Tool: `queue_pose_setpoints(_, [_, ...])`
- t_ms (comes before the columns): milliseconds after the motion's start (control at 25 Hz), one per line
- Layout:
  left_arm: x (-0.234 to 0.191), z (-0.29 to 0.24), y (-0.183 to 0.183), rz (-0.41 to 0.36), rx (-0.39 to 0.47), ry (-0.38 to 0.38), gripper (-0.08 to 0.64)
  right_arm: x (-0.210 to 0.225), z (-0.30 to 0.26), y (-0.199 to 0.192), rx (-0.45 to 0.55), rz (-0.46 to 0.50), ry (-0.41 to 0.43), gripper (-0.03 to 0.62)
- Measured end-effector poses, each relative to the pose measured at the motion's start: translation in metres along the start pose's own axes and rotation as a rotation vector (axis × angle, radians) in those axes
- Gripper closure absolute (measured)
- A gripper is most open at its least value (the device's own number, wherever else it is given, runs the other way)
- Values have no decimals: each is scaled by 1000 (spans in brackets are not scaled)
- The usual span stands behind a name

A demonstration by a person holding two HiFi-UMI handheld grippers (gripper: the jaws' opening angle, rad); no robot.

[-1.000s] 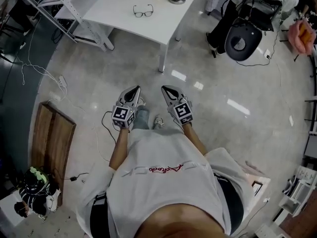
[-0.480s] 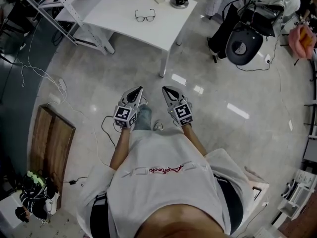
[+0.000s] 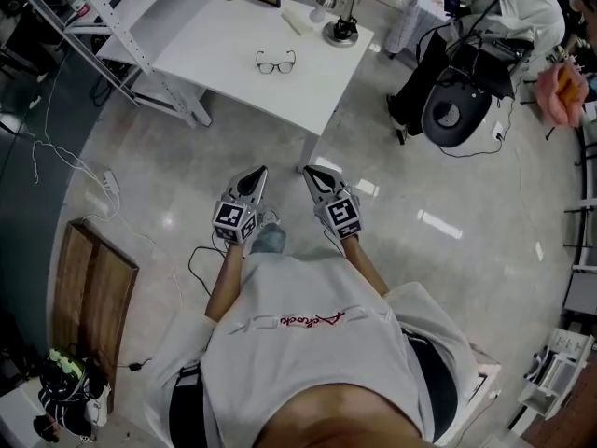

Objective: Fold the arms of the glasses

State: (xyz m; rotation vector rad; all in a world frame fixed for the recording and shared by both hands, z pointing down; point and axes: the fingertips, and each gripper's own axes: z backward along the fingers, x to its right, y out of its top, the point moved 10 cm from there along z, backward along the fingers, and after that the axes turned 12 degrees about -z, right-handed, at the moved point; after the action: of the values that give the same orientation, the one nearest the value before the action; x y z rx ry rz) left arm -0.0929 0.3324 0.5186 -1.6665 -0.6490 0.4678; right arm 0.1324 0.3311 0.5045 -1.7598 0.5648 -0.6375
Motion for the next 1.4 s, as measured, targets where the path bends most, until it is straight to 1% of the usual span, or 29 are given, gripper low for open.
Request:
queue_pose_setpoints(160, [-38,-24,11,-14,14,-14,538,18,-36,23,5,21,-14,598])
queue_pose_setpoints(280, [-62,-40,15,-10,14,-41,538,29,-58,34,9,19,-40,598])
queue_pose_setpoints(680, [-132,-75,10,-25,14,-118,538,41,-116,47,13,15,-113,598])
queue_pose_setpoints(760, [-140,-79,8,-22,0,-127,538,43,-120,44,7,1,-129,598])
queue_pose_setpoints(960, [-145,-91,-5,6,-31,-156,538,53,-126,34,-21,-34,-157,598])
queue_pose_setpoints(1120, [-149,-100,-14,33,-42,-154,538,65,-138,31,-38,-58,-153,598])
queue_pose_setpoints(1400, [-180,-116,-22,55,-77,-104,538,95,-177,32,-56,-75,-117,598])
